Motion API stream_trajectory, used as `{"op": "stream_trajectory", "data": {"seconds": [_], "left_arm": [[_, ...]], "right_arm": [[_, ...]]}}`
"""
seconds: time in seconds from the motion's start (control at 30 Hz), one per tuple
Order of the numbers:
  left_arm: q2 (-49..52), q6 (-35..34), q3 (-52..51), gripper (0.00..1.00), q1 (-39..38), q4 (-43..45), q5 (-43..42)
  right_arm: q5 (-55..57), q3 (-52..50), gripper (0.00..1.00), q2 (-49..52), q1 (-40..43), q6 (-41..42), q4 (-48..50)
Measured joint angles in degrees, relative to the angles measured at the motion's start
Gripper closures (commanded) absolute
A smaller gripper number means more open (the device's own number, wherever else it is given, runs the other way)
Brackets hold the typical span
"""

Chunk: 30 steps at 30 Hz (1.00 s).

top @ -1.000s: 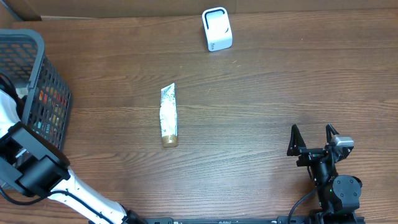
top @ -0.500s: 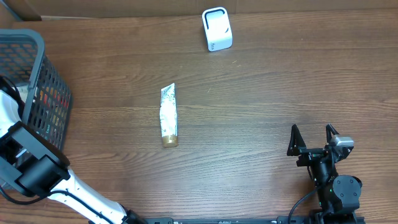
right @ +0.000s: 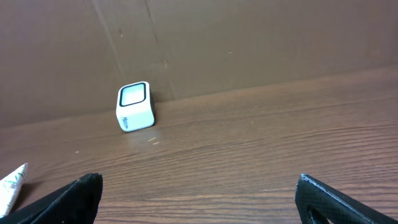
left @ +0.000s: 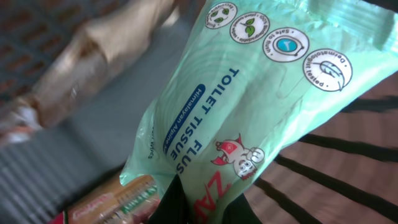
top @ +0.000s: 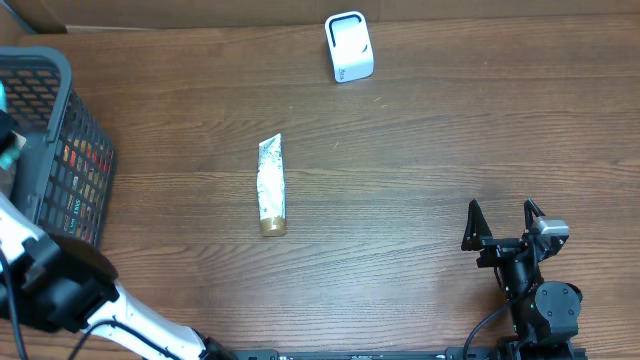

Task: Scan the item barcode
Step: 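Search the basket and grasp the green toilet tissue pack with left gripper, then carry the green tissue pack out and drop it right of the tube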

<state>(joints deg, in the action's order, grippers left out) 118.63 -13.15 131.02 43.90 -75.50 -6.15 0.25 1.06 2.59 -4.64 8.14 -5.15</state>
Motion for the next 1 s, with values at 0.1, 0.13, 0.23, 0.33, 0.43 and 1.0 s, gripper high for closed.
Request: {"op": "stream_trajectory", "data": {"seconds": [0.1, 0.13, 0.23, 0.33, 0.43, 1.0], "left_arm": [[-4.33, 0.00, 1.77, 0.96, -0.02, -1.03, -3.06], [-5.53, 0.00, 1.90, 0.96, -0.02, -1.31, -3.96], [-9.68, 0.00, 1.95, 0.96, -0.04, -1.73, -7.30], [-13.64, 0.04, 1.95, 0.96, -0.96, -2.47, -9.31], [-20.00, 1.36, 1.97, 0.96, -5.66, -5.55, -10.23], [-26.60, -3.91, -17.51, 0.96, -47.67, -2.10, 0.79]], "right_arm": [[0.00, -0.02, 0.00, 0.00, 0.00, -0.04, -0.02], [0.00, 0.00, 0.00, 0.00, 0.00, -0.07, 0.02], [0.00, 0.00, 0.00, 0.00, 0.00, -0.04, 0.00], [0.00, 0.00, 0.00, 0.00, 0.00, -0.07, 0.04], [0.00, 0.00, 0.00, 0.00, 0.00, -0.07, -0.02], [0.00, 0.00, 0.00, 0.00, 0.00, -0.04, 0.02]]}}
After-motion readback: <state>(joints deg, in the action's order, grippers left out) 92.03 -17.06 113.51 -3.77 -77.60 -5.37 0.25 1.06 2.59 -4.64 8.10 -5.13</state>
